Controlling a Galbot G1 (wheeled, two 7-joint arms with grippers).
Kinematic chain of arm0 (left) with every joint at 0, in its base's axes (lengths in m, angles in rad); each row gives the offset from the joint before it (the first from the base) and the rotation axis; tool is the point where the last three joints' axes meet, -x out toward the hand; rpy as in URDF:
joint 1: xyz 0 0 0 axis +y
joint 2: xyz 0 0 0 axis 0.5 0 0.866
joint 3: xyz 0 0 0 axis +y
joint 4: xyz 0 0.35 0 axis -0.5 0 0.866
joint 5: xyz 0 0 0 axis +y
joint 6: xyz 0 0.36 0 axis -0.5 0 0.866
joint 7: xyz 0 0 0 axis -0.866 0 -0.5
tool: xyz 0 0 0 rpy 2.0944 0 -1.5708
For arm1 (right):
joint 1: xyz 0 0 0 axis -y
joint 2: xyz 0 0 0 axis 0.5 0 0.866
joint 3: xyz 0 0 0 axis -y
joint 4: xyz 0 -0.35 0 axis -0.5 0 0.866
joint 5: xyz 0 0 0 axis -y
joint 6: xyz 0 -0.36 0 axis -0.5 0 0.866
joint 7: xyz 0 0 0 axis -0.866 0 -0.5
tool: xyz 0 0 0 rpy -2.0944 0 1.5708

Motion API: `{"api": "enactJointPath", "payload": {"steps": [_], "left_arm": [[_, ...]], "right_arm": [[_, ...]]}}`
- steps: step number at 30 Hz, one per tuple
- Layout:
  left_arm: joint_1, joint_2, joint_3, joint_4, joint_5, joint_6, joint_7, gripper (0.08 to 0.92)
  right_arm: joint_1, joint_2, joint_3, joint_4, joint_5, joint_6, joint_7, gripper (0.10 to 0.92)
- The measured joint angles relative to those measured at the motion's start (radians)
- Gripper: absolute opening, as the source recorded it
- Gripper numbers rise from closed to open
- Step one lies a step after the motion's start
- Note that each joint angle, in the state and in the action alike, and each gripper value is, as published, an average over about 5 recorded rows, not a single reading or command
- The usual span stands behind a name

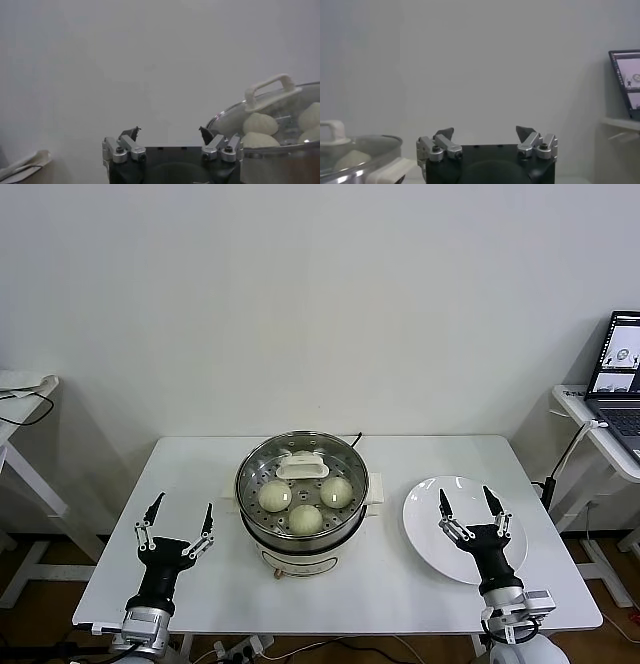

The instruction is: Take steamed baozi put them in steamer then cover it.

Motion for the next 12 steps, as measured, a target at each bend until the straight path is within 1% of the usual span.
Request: {"api": "enactJointPath", "payload": {"steps": [12], "left_arm": [[0.001,-0.001,-0.001,0.0,-0.005,-0.002,0.003,0.823]], "right_arm": [[-0.001,-0.001,0.002,0.004,-0.004,-0.004,0.002,0.823]]}}
